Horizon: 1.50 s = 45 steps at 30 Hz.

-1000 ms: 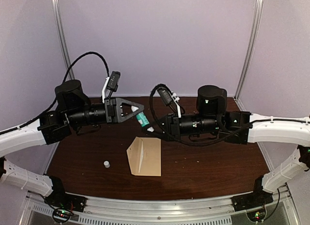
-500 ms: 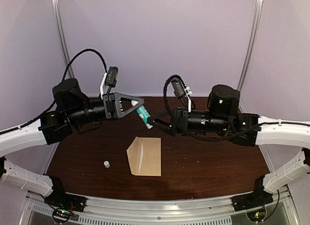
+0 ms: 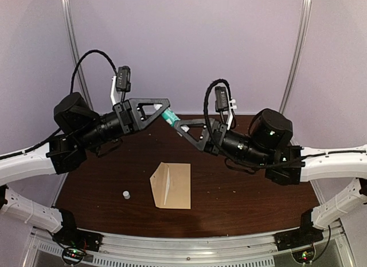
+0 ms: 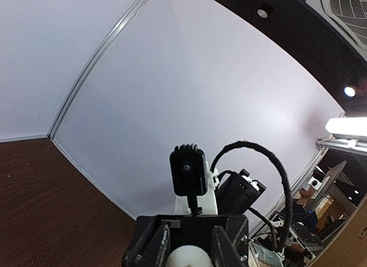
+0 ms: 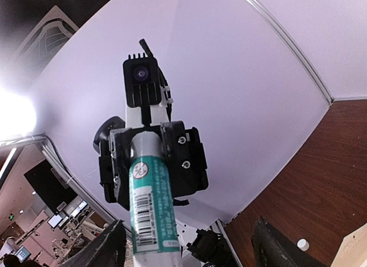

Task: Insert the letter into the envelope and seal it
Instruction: Adjust the solid glue.

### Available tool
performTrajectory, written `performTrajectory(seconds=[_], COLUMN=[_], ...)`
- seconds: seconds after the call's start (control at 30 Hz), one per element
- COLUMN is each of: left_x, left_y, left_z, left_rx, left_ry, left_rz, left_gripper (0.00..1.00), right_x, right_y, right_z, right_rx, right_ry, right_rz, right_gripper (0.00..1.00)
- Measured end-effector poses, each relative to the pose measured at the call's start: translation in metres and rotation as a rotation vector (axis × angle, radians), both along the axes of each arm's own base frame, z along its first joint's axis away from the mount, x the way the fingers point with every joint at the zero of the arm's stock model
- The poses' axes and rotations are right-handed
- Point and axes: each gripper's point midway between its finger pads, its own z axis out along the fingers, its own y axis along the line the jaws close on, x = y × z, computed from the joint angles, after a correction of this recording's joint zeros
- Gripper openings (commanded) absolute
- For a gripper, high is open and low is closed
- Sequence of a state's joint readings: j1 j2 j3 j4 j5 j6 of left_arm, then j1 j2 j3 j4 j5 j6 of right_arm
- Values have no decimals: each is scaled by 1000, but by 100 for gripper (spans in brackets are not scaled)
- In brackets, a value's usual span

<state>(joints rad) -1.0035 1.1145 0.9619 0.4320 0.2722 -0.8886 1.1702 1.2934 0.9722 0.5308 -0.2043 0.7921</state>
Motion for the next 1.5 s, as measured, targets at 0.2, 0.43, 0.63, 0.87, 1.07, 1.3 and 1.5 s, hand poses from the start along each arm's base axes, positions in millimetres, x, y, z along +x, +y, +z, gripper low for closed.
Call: performTrajectory(seconds=[0.2,0.43,0.63,0.87,1.07,1.3,1.5], left_x=[-1,-2,1,1,8,51,90], left_y=[-8,-14,-12,-11,6,58,85], left_z=[0,-5,-3,-1,-15,-69,-179], left_rx=[-11,1,-7,-18,69,275,574], left_ry=[-15,-19,-20,-9,42,188,362], left_rz=[10,17,31,36,123,284,330], left_gripper=[0,0,0,46,77,78,75], right_x=[8,9,8,6,13,24,31], right_y=[8,13,14,14,-3,-37,-44], right_z=[7,17,23,27,13,-15,-73], right_rx=[43,83,106,116,51,-117,-328], right_ry=[27,33,38,14,20,31,78], right_rz=[-17,-12,-2,-2,-84,-220,-273], right_gripper=[56,40,17,3,1,0,0])
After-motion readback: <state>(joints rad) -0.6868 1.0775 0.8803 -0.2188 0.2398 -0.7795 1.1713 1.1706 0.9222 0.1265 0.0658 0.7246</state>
